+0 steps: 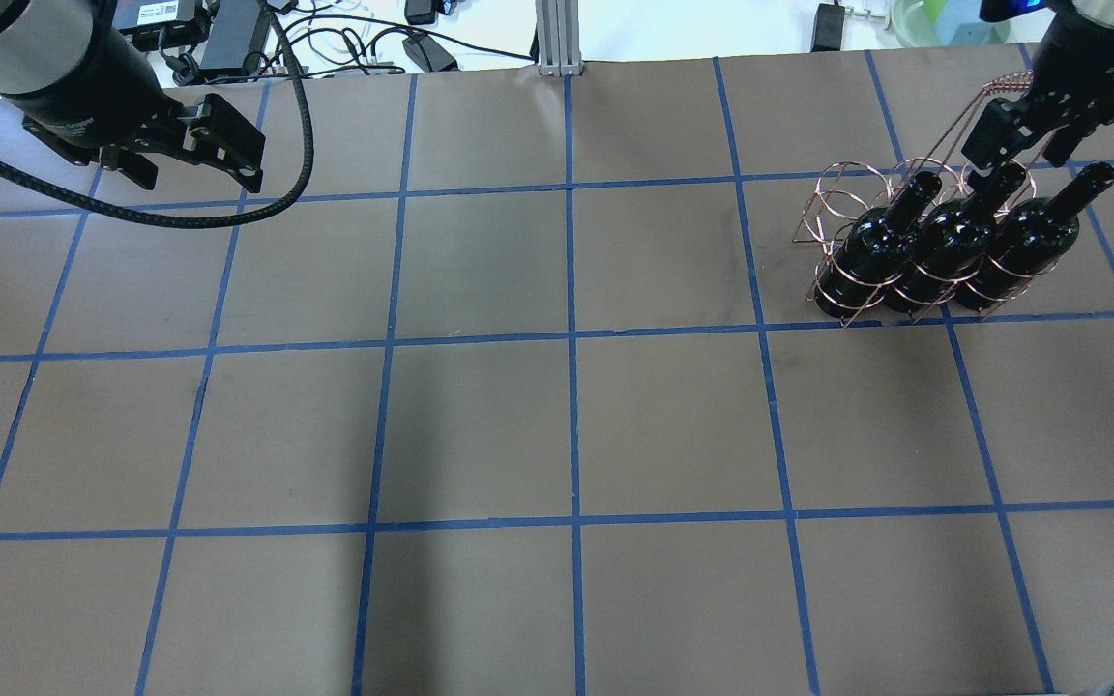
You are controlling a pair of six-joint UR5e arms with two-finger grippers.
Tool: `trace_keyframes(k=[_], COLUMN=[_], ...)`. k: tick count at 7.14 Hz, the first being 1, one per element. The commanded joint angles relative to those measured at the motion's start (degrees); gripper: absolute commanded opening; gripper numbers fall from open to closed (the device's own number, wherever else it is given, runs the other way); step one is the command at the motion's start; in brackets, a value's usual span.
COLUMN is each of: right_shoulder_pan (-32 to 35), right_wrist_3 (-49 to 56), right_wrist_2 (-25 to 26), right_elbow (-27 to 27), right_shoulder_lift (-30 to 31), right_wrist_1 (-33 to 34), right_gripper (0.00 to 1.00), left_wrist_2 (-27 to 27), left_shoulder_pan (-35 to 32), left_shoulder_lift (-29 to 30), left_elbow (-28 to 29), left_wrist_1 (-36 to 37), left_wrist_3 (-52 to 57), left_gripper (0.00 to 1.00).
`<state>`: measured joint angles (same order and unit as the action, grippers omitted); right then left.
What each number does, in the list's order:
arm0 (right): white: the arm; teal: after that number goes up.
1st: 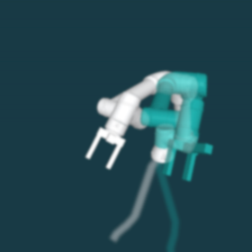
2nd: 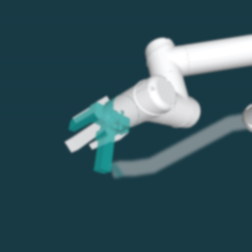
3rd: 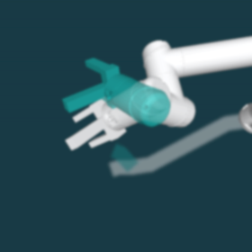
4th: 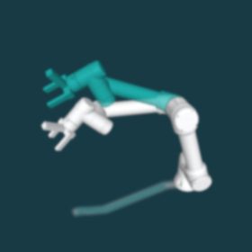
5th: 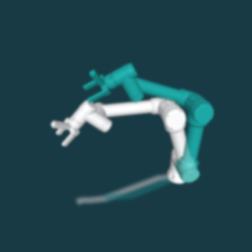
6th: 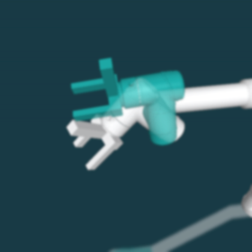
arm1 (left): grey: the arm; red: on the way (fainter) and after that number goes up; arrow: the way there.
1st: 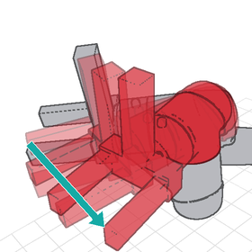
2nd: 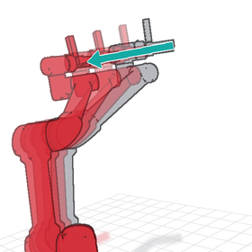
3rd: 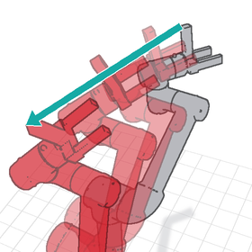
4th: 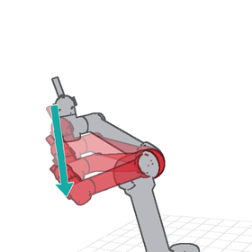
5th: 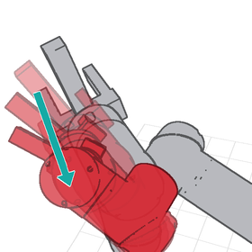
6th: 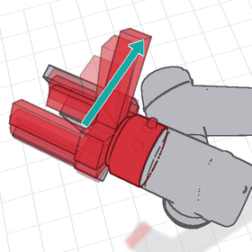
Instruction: Place wine into wine basket
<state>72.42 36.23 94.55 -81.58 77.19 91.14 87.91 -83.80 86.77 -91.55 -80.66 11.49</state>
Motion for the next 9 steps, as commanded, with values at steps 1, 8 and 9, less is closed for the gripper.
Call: trace_keyframes(k=[1,8,9], right_shoulder_pan=[0.17,17.39,17.40], right_wrist_3=[-2.37,-31.31,-31.31], right_wrist_2=[0.29,-1.82,-2.08], right_elbow=[0.02,-0.07,-0.07], right_shoulder_lift=[7.51,9.39,9.30], right_wrist_1=[-2.71,-7.03,-6.94], right_gripper=[0.99,1.00,1.00], left_wrist_2=[0.51,-0.11,-0.19], left_shoulder_pan=[0.13,0.74,0.66], left_shoulder_lift=[-0.73,-0.29,-0.20], left_elbow=[0.15,-0.64,-0.64], left_wrist_1=[-4.73,-6.97,-6.62], left_wrist_3=[-0.50,-4.55,-4.55], left_gripper=[1.00,1.00,1.00])
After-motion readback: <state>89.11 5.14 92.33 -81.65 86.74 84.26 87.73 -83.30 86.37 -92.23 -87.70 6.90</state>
